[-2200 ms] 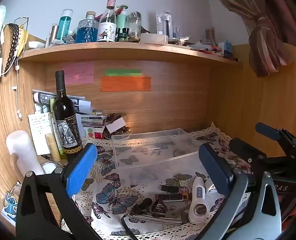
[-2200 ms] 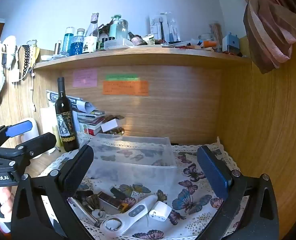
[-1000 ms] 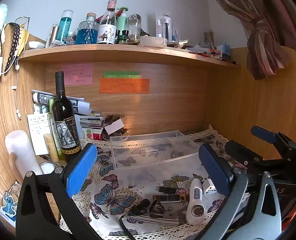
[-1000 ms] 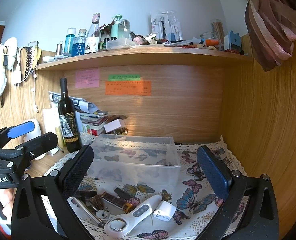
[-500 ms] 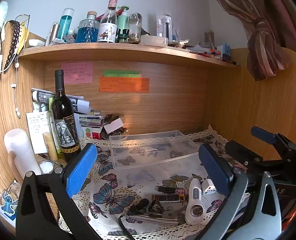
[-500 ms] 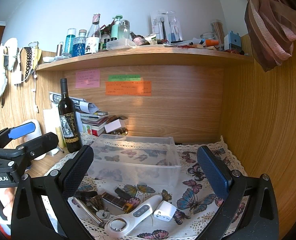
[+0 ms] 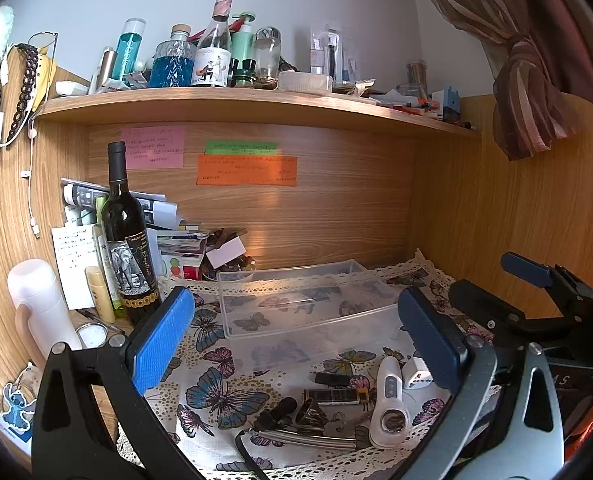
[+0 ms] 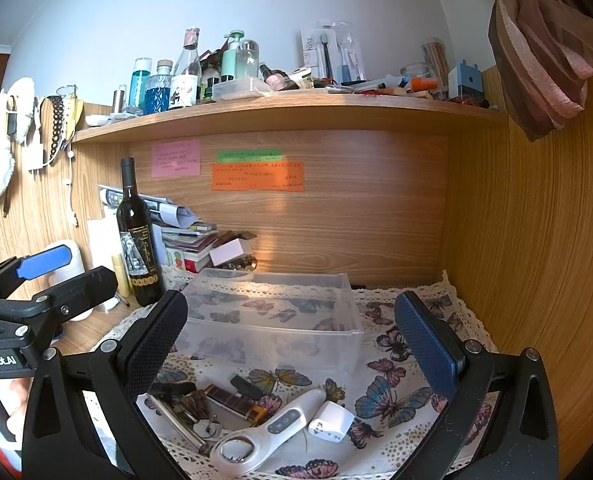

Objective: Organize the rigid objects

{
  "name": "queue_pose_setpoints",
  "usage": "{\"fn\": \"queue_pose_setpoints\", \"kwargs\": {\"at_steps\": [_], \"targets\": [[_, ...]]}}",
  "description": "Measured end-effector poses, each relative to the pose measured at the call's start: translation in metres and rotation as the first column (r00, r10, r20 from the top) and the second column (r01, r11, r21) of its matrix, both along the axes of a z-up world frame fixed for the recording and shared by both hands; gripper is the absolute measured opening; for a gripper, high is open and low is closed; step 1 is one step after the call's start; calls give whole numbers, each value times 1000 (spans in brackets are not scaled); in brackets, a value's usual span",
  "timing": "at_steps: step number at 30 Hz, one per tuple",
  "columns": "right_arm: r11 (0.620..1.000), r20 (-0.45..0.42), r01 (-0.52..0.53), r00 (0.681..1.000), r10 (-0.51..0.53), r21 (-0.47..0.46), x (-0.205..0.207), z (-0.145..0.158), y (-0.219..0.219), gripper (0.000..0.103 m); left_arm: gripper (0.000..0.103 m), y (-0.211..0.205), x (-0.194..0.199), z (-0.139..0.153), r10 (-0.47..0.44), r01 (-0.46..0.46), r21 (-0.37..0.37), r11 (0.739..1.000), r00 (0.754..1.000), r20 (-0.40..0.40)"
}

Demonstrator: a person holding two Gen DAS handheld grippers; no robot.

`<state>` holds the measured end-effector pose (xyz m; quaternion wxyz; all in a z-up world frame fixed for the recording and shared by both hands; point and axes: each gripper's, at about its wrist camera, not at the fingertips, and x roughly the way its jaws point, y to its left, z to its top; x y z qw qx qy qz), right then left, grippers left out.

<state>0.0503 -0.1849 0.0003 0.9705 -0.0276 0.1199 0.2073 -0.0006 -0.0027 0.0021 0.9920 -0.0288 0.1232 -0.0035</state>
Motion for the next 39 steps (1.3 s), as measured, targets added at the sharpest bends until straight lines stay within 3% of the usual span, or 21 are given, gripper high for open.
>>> {"fn": "queue_pose_setpoints", "kwargs": {"at_steps": [23,26,27,33,39], "targets": [[1000,-9,-8,1000,8,13,0,-1,0,103,103,1,0,0,-9,9,-12,1000,1000,-7],[1000,-13,-3,1000,3,12,1,-2,1,103,95,2,2,-2,-4,4,-13,1000,1000,-19],[1000,-15,-3,1000,3,12,2,-2,1,103,88,4,3,-3,-3,2,-14,1000,1000,-24],[1000,-63,10,998,-10,0,10,-9,-6,91,82,23,15,-16,11,-17,-51,999,994,-106],[999,-141,36,989,-40,-32,23,-29,-17,86,81,41,27,-49,32,-48,-61,997,971,-237]]}}
